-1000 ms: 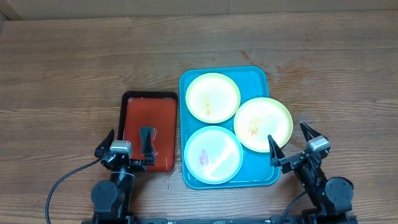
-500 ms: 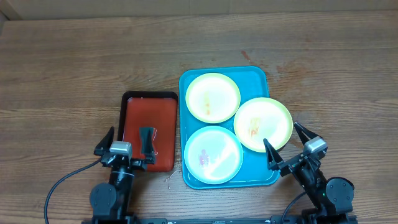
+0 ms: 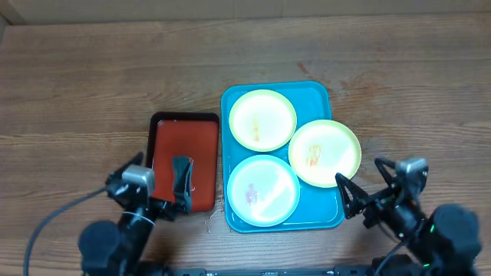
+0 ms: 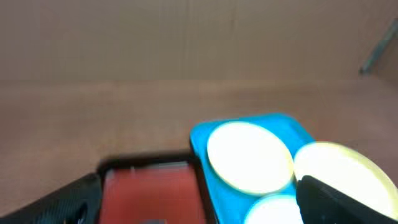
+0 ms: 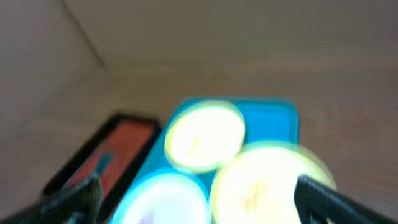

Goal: Clean dirty plates on tray and stack at the side
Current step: 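Move left gripper to the sponge on the black tray and grasp it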

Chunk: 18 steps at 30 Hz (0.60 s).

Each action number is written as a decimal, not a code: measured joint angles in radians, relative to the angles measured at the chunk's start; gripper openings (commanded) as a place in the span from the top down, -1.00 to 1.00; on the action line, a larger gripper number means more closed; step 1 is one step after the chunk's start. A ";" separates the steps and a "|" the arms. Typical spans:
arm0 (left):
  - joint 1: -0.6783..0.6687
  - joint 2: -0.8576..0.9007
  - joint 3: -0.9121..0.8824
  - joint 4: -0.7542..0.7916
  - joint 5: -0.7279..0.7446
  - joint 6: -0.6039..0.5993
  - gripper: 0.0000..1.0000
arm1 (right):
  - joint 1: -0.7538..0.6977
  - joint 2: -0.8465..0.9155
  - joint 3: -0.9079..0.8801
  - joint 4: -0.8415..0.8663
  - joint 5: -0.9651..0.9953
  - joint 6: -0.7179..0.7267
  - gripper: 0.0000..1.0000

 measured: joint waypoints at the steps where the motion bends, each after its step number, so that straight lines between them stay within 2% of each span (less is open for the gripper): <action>1: 0.000 0.060 0.066 -0.073 0.002 0.000 -0.99 | 0.000 0.073 0.080 -0.069 0.000 0.001 -1.00; 4: 0.000 0.224 0.229 -0.245 0.012 0.000 -1.00 | 0.000 0.269 0.267 -0.206 0.000 0.005 -1.00; 7: 0.000 0.375 0.375 -0.367 0.021 0.000 -0.99 | 0.000 0.421 0.383 -0.265 -0.002 0.005 -1.00; 13: 0.000 0.514 0.482 -0.478 0.030 0.000 -1.00 | 0.005 0.609 0.410 -0.292 -0.079 0.008 -1.00; 18: 0.000 0.576 0.483 -0.523 0.029 0.000 -0.99 | 0.094 0.752 0.404 -0.375 -0.057 0.011 -0.67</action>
